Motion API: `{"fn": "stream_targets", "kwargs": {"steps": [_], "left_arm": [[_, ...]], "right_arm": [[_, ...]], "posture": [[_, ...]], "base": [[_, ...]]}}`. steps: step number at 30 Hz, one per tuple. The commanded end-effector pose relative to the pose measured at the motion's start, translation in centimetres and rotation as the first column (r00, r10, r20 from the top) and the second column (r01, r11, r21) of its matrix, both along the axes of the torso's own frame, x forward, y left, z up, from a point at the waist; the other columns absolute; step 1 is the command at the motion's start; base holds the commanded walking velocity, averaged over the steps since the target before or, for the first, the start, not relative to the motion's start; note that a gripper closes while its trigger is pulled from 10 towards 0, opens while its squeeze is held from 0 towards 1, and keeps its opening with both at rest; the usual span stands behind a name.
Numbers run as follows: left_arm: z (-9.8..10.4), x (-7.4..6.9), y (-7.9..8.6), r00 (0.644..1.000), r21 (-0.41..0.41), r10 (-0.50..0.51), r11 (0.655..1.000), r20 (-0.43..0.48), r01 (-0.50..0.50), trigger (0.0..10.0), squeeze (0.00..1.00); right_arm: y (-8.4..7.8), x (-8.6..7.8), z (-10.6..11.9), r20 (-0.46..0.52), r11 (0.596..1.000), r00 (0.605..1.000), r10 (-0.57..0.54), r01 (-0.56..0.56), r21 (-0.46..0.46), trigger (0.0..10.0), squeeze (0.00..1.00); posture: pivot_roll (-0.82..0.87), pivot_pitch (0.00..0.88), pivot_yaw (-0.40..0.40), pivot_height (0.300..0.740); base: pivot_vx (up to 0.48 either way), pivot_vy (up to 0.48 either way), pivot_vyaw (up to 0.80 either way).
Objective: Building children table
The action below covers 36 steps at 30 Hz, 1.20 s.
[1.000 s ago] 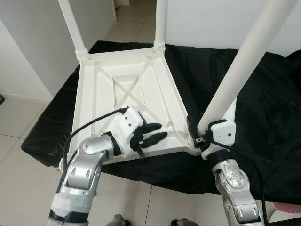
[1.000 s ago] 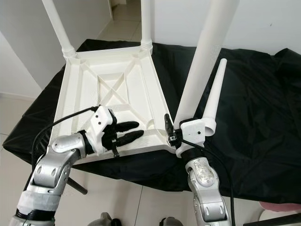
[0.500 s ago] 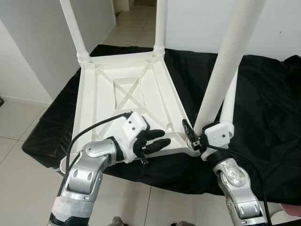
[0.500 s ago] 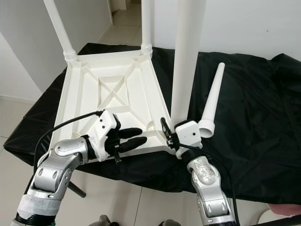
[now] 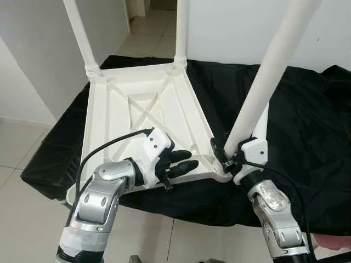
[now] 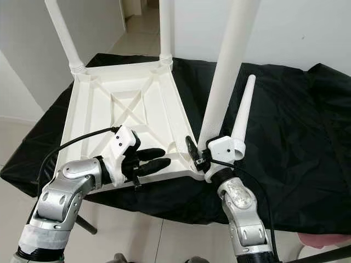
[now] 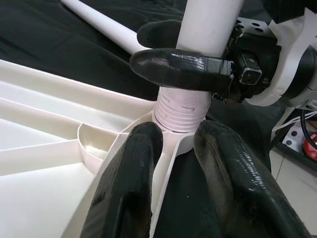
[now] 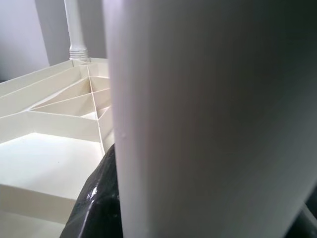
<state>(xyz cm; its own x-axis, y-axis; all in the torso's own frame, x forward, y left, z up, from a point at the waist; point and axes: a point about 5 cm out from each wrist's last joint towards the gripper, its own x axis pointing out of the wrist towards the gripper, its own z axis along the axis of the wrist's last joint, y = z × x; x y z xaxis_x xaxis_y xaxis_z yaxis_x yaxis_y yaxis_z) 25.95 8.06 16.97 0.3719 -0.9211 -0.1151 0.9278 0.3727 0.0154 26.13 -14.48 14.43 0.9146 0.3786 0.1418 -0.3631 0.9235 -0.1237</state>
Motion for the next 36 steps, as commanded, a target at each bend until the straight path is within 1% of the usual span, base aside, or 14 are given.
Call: {"fn": "stream_targets", "kwargs": {"steps": [1, 6, 11, 15, 16, 19, 21, 23, 25, 28, 30, 31, 32, 36], "left_arm": [[0.5, 0.7, 0.4, 0.988, 0.002, 0.150, 0.989, 0.029, -0.150, 10.0, 0.00], [0.6, 0.7, 0.4, 0.988, 0.004, 0.152, 0.988, 0.026, -0.152, 10.0, 0.00], [0.8, 0.8, 0.4, 0.987, 0.004, 0.158, 0.987, 0.026, -0.158, 10.0, 0.00], [0.9, 0.8, 0.4, 0.986, 0.003, 0.161, 0.987, 0.032, -0.161, 10.0, 0.00], [0.9, 0.8, 0.4, 0.986, -0.001, 0.163, 0.987, 0.029, -0.163, 10.0, 0.00], [0.9, 0.8, 0.4, 0.986, 0.002, 0.166, 0.986, 0.035, -0.166, 10.0, 0.00], [0.9, 0.9, 0.5, 0.985, -0.001, 0.168, 0.986, 0.033, -0.168, 10.0, 0.00], [0.9, 0.9, 0.5, 0.985, -0.001, 0.168, 0.986, 0.033, -0.168, 10.0, 0.00], [1.0, 1.0, 0.6, 0.984, -0.004, 0.174, 0.985, 0.033, -0.174, 10.0, 0.00], [1.1, 1.0, 0.7, 0.984, -0.004, 0.176, 0.984, 0.038, -0.176, 10.0, 0.00], [1.2, 1.2, 0.7, 0.982, 0.000, 0.180, 0.984, 0.049, -0.180, 10.0, 0.00], [1.2, 1.2, 0.7, 0.982, 0.000, 0.180, 0.984, 0.049, -0.180, 10.0, 0.00], [1.2, 1.3, 0.8, 0.982, 0.000, 0.182, 0.983, 0.052, -0.182, 10.0, 0.00], [1.4, 1.4, 0.8, 0.981, -0.004, 0.186, 0.983, 0.058, -0.186, 10.0, 0.00]], "right_arm": [[-0.2, -0.1, -2.4, -0.138, 1.000, 0.990, -0.013, 0.013, 0.002, 10.0, 0.00], [-0.7, -0.1, -2.6, -0.158, 0.999, 0.987, -0.040, 0.045, 0.030, 10.0, 0.00], [-1.2, -0.2, -3.4, -0.217, 0.987, 0.969, -0.118, 0.138, 0.080, 10.0, 0.00], [-1.2, -0.3, -3.7, -0.244, 0.981, 0.961, -0.132, 0.163, 0.109, 10.0, 0.00], [-1.1, -0.5, -3.8, -0.238, 0.981, 0.962, -0.133, 0.163, 0.110, 10.0, 0.00], [-0.6, -1.0, -3.5, -0.141, 0.991, 0.982, -0.126, 0.132, 0.034, 10.0, 0.00], [-0.4, -1.3, -3.2, -0.106, 0.993, 0.988, -0.114, 0.116, 0.020, 10.0, 0.00], [-0.4, -1.3, -3.2, -0.106, 0.993, 0.988, -0.114, 0.116, 0.020, 10.0, 0.00], [-0.4, -1.6, -2.8, -0.054, 0.995, 0.993, -0.103, 0.104, 0.002, 10.0, 0.00], [-0.4, -1.7, -2.7, -0.032, 0.995, 0.994, -0.100, 0.100, -0.009, 10.0, 0.00], [-0.4, -2.1, -2.7, 0.012, 0.995, 0.998, -0.055, 0.056, -0.081, 10.0, 0.00], [-0.4, -2.1, -2.7, 0.012, 0.995, 0.998, -0.055, 0.056, -0.081, 10.0, 0.00], [-0.3, -2.3, -2.8, 0.022, 0.993, 0.999, -0.034, 0.036, -0.110, 10.0, 0.00], [-0.4, -2.5, -2.8, 0.025, 0.993, 0.999, -0.020, 0.023, -0.117, 10.0, 0.00]], "posture": [[-0.04, 0.056, 0.052, 0.740], [-0.04, 0.058, 0.053, 0.740], [-0.04, 0.060, 0.053, 0.740], [-0.04, 0.064, 0.056, 0.740], [-0.04, 0.059, 0.056, 0.740], [-0.04, 0.058, 0.056, 0.740], [-0.04, 0.067, 0.059, 0.740], [-0.04, 0.067, 0.059, 0.740], [-0.04, 0.056, 0.060, 0.740], [-0.04, 0.056, 0.060, 0.740], [-0.04, 0.057, 0.063, 0.740], [-0.04, 0.057, 0.063, 0.740], [-0.04, 0.057, 0.063, 0.740], [-0.04, 0.059, 0.063, 0.740]], "base": [[0.000, 0.000, 0.00], [0.000, 0.000, 0.00], [0.000, 0.000, 0.00], [0.000, 0.000, 0.00], [0.000, 0.000, 0.00], [0.000, 0.000, 0.00], [0.000, 0.000, 0.00], [0.000, 0.000, 0.00], [0.000, 0.000, 0.00], [0.000, 0.000, 0.00], [0.000, 0.000, 0.00], [0.000, 0.000, 0.00], [0.000, 0.000, 0.00], [0.000, 0.000, 0.00]]}}
